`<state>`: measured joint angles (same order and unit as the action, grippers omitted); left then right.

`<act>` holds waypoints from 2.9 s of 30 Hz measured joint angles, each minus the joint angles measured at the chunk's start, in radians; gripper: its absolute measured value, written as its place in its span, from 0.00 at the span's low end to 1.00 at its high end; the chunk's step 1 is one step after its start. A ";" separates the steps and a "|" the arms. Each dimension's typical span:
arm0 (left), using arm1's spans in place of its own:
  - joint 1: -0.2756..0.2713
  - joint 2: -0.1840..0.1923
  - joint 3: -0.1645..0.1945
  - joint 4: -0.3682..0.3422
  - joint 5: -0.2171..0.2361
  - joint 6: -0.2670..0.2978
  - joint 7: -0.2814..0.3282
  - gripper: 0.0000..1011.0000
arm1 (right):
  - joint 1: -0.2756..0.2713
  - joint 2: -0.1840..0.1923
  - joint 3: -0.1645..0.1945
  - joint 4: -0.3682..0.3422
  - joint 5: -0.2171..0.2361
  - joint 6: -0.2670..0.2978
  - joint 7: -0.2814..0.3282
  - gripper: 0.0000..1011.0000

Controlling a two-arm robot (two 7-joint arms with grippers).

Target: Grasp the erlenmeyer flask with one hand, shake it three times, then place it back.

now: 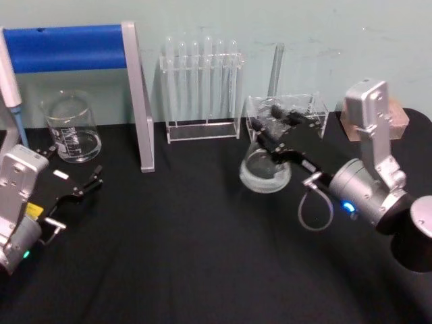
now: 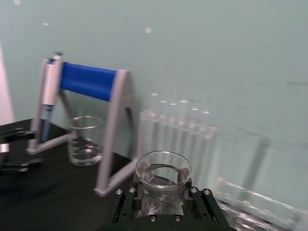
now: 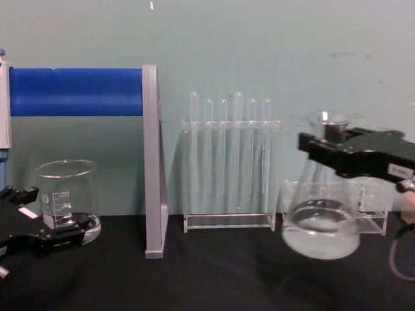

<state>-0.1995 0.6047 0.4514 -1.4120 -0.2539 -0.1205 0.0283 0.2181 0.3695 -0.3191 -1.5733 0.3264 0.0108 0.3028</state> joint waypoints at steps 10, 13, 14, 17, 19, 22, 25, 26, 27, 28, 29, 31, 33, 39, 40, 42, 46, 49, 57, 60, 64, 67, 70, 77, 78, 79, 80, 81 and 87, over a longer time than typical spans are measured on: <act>0.000 0.000 0.000 0.000 0.000 0.000 0.000 0.99 | -0.017 0.000 0.081 0.010 -0.018 0.001 -0.041 0.45; 0.000 0.000 0.000 0.000 0.000 0.000 0.000 0.99 | -0.021 -0.004 0.098 0.012 -0.023 0.003 -0.045 0.45; 0.000 0.000 0.000 0.000 0.000 0.000 0.000 0.99 | -0.022 -0.005 0.101 0.012 -0.024 0.003 -0.046 0.45; 0.000 0.000 0.000 0.000 0.000 0.000 0.000 0.99 | -0.024 -0.010 0.109 0.014 -0.030 0.004 -0.045 0.45; 0.000 0.000 0.000 0.000 0.000 0.000 0.000 0.99 | -0.025 -0.016 0.110 0.014 -0.032 0.006 -0.039 0.45; 0.000 0.000 0.000 0.000 0.000 0.000 0.000 0.99 | -0.025 -0.021 0.108 0.013 -0.033 0.007 -0.030 0.45; 0.000 0.000 0.000 0.000 0.000 0.000 0.000 0.99 | -0.024 -0.033 0.091 0.008 -0.033 0.008 -0.008 0.45; 0.000 0.000 0.000 0.000 0.000 0.000 0.000 0.99 | -0.024 -0.033 0.091 0.008 -0.033 0.008 -0.008 0.45; 0.000 0.000 0.000 0.000 0.000 0.000 0.000 0.99 | -0.023 -0.038 0.082 0.005 -0.033 0.009 0.001 0.45; 0.000 0.000 0.000 0.000 0.000 0.000 0.000 0.99 | -0.022 -0.040 0.076 0.003 -0.033 0.009 0.007 0.45; 0.000 0.000 0.000 0.000 0.000 0.000 0.000 0.99 | -0.022 -0.042 0.069 0.002 -0.032 0.009 0.013 0.45; 0.000 0.000 0.000 0.000 0.000 0.000 0.000 0.99 | -0.021 -0.048 0.046 -0.005 -0.030 0.011 0.033 0.45; 0.000 0.000 0.000 0.000 0.000 0.000 0.000 0.99 | -0.020 -0.050 0.030 -0.009 -0.027 0.012 0.048 0.45; 0.000 0.000 0.000 0.000 0.000 0.000 0.000 0.99 | -0.016 -0.062 -0.052 -0.029 -0.011 0.018 0.105 0.45; 0.000 0.000 0.000 0.000 0.000 0.000 0.000 0.99 | -0.016 -0.062 -0.064 -0.032 -0.010 0.019 0.113 0.45; 0.000 0.000 0.000 0.000 0.000 0.000 0.000 0.99 | -0.014 -0.062 -0.090 -0.038 -0.007 0.021 0.129 0.45; 0.000 0.000 0.000 0.000 0.000 0.000 0.000 0.99 | -0.011 -0.061 -0.124 -0.046 -0.003 0.025 0.148 0.45; 0.000 0.000 0.000 0.000 0.000 0.000 0.000 0.99 | -0.009 -0.055 -0.160 -0.055 0.001 0.028 0.168 0.45; 0.000 0.000 0.000 0.000 0.000 0.000 0.000 0.99 | -0.004 -0.043 -0.200 -0.066 0.009 0.030 0.180 0.45; 0.000 0.000 0.000 0.000 0.000 0.000 0.000 0.99 | -0.002 -0.040 -0.204 -0.066 0.012 0.029 0.176 0.45; 0.000 0.000 0.000 0.000 0.000 0.000 0.000 0.99 | 0.002 -0.037 -0.199 -0.062 0.015 0.029 0.162 0.45; 0.000 0.000 0.000 0.000 0.000 0.000 0.000 0.99 | 0.004 -0.036 -0.191 -0.059 0.018 0.027 0.152 0.45; 0.000 0.000 0.000 0.000 0.000 0.000 0.000 0.99 | 0.006 -0.034 -0.184 -0.057 0.020 0.024 0.145 0.45; 0.000 0.000 0.000 0.000 0.000 0.000 0.000 0.99 | 0.008 -0.034 -0.181 -0.055 0.023 0.020 0.139 0.45; 0.000 0.000 0.000 0.000 0.000 0.000 0.000 0.99 | 0.008 -0.034 -0.181 -0.054 0.023 0.020 0.139 0.45; 0.000 0.000 0.000 0.000 0.000 0.000 0.000 0.99 | 0.009 -0.034 -0.182 -0.052 0.023 0.020 0.138 0.45; 0.000 0.000 0.000 0.000 0.000 0.000 0.000 0.99 | 0.010 -0.034 -0.182 -0.050 0.023 0.020 0.138 0.45; 0.000 0.000 0.000 0.000 0.000 0.000 0.000 0.99 | 0.011 -0.035 -0.183 -0.048 0.023 0.020 0.137 0.45; 0.000 0.000 0.000 0.000 0.000 0.000 0.000 0.99 | 0.018 -0.043 -0.187 -0.010 0.020 0.014 0.136 0.45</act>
<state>-0.1995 0.6047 0.4514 -1.4120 -0.2539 -0.1205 0.0283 0.2365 0.3262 -0.5057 -1.5834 0.3468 0.0246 0.4388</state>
